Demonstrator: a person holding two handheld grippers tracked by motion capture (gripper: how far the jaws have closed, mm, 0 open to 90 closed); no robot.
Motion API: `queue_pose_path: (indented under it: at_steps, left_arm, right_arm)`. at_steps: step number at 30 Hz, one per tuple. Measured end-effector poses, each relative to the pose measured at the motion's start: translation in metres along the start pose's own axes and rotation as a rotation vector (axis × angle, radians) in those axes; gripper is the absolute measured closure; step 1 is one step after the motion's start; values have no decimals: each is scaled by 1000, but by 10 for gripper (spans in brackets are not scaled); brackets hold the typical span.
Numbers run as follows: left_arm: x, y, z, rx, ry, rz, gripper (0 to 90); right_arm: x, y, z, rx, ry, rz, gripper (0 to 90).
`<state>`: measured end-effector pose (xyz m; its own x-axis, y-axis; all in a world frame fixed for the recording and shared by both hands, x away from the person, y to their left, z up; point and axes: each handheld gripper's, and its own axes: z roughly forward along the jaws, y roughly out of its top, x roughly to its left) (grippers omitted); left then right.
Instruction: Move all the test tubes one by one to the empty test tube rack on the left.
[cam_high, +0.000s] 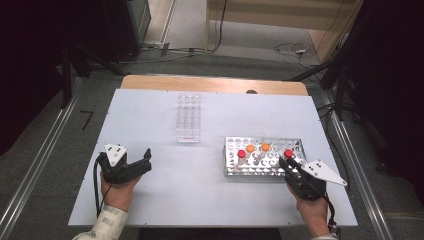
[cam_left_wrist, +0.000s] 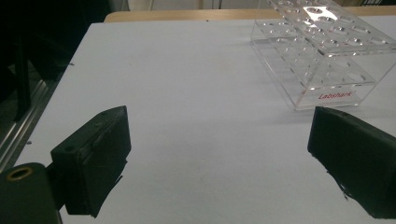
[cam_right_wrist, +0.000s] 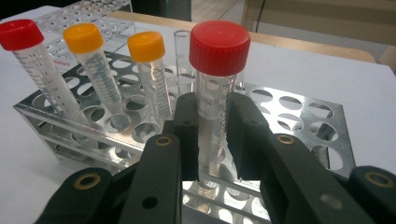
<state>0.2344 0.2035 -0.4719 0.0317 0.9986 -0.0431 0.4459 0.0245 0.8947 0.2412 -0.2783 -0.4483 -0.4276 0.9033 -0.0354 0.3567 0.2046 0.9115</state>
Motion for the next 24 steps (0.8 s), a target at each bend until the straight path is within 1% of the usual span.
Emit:
queue_pose_path:
  at_steps: [3,11,19,20,24]
  left_arm:
    - [0,0,0,1,-1,1,64]
    - [0,0,0,-1,-2,-1,64]
    - [0,0,0,-1,-4,0,65]
    - [0,0,0,0,-3,0,64]
    - [0,0,-1,-1,-3,0,65]
  right_arm:
    - [0,2,-2,-4,-3,-3,722]
    - [0,9,-10,-41,-12,-11,722]
    - [-1,16,-19,-66,-9,-1,722]
    - [-1,19,-23,-79,-4,-2,722]
    - [1,23,-30,-98,17,-5,722]
